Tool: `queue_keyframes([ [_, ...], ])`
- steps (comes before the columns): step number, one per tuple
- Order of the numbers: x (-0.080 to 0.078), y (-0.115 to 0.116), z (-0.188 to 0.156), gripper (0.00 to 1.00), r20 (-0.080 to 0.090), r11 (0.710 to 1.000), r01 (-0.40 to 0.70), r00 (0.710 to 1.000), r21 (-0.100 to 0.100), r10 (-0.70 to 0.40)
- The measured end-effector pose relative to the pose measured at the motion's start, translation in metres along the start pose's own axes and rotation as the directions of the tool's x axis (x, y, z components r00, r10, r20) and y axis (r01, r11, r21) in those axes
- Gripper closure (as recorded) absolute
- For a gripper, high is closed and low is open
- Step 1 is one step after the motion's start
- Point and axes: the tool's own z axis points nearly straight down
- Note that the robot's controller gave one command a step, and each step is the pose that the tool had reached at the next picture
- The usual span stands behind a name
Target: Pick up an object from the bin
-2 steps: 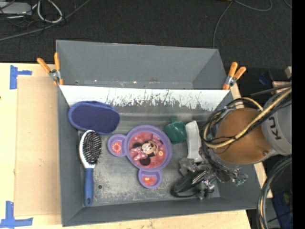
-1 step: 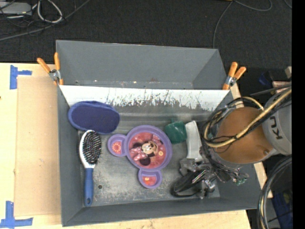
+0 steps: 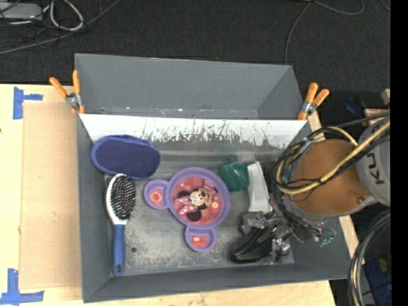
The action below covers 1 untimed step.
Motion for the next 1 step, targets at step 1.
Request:
queue_keyframes([
  [1, 0.0013, 0.0017, -0.0295, 1.0, -0.007, 1.0, -0.002, 1.0, -0.006, 0.002],
])
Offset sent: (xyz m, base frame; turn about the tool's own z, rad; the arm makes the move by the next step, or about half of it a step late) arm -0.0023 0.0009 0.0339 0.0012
